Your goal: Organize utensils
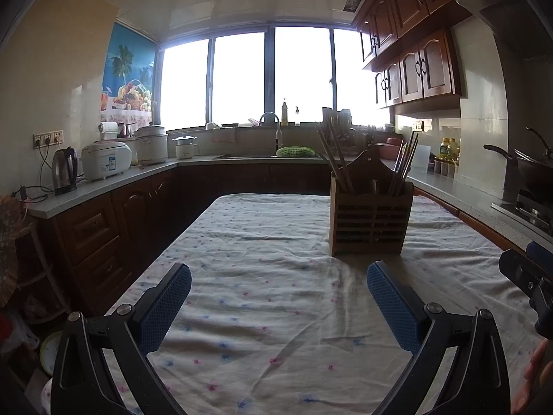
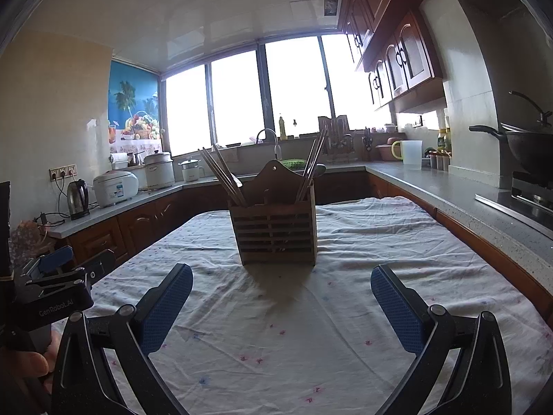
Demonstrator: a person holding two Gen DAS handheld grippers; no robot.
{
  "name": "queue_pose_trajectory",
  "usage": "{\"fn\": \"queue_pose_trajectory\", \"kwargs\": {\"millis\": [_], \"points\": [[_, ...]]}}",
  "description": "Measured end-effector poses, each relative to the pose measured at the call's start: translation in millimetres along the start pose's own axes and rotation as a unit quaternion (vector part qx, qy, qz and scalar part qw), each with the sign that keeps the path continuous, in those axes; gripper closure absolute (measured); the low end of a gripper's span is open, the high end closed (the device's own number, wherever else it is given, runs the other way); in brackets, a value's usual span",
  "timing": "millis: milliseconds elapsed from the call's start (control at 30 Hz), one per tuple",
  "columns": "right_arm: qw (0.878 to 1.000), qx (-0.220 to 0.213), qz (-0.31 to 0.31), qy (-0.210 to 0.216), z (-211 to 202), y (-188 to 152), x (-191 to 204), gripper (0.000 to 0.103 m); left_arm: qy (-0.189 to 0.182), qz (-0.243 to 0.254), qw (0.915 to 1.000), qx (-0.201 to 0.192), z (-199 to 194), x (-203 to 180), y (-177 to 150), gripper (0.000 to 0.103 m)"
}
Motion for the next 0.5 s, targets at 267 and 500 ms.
{"fn": "queue_pose_trajectory", "kwargs": {"millis": [267,500], "points": [[1.000,0.000,0.000,0.001,0.1,-0.1,0.8,0.000,-0.002,-0.001,1.0000,0.003,0.7,-0.7,1.1,0.001],[1.000,0.003,0.002,0.002,2.3,-0.4,1.3,0.000,-0.004,-0.001,1.0000,0.005,1.5,-2.2,1.8,0.001]]}}
Point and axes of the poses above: each gripper's, at about its wrist camera, not at the fingertips, and z roughly the way its jaws point, x to its left, y to its top, the point moved 3 cm from there along z, roughly the way its jaws point, and after that the axes turned 10 degrees about z, right-handed, at the moved point
